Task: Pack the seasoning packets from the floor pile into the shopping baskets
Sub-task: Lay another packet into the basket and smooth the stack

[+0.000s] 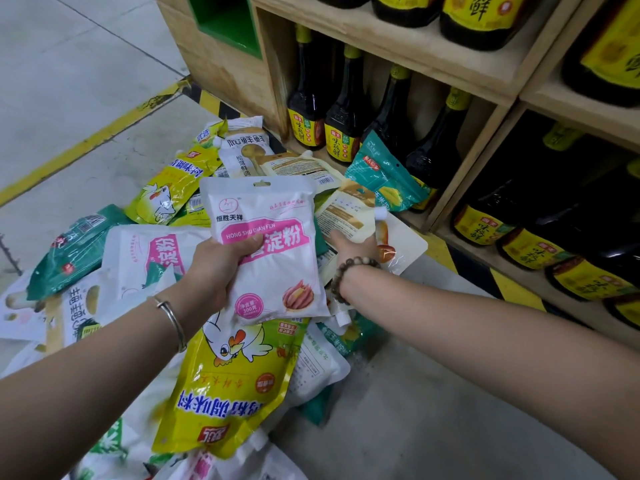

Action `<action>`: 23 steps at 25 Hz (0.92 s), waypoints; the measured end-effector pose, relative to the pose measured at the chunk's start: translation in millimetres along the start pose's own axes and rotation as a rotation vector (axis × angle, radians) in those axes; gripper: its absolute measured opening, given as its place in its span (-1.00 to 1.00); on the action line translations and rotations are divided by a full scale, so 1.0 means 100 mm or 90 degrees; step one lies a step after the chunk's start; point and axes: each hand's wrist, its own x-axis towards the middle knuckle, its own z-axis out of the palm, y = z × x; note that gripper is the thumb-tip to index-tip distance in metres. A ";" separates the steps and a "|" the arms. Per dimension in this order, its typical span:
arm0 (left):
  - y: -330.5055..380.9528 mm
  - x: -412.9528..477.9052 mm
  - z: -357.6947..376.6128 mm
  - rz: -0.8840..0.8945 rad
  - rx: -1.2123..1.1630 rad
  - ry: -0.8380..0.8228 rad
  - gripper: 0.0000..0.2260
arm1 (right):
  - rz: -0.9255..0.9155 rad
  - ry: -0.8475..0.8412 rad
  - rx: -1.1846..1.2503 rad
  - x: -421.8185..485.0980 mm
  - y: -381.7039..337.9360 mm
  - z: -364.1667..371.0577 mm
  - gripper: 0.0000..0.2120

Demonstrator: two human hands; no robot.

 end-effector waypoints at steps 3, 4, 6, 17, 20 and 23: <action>0.01 -0.04 0.07 0.008 -0.001 -0.013 -0.79 | -0.036 0.006 -0.100 0.16 -0.16 -0.03 -0.57; 0.01 -0.05 0.09 0.015 -0.002 -0.017 -0.80 | -0.031 0.009 -0.106 0.19 -0.19 -0.06 -0.67; 0.02 -0.06 0.12 0.029 -0.010 -0.024 -0.82 | -0.047 0.000 -0.042 0.25 -0.20 -0.20 -0.78; -0.05 -0.10 0.75 0.104 -0.083 -0.112 -0.88 | -0.245 0.094 0.076 0.11 -0.38 -1.64 -0.82; -0.09 -0.28 1.08 0.143 -0.080 -0.153 -0.94 | -0.310 0.178 0.059 -0.06 -0.44 -2.00 -0.79; -0.09 -0.56 1.40 0.196 -0.063 -0.213 -0.92 | -0.325 0.248 0.089 -0.26 -0.43 -2.41 -0.77</action>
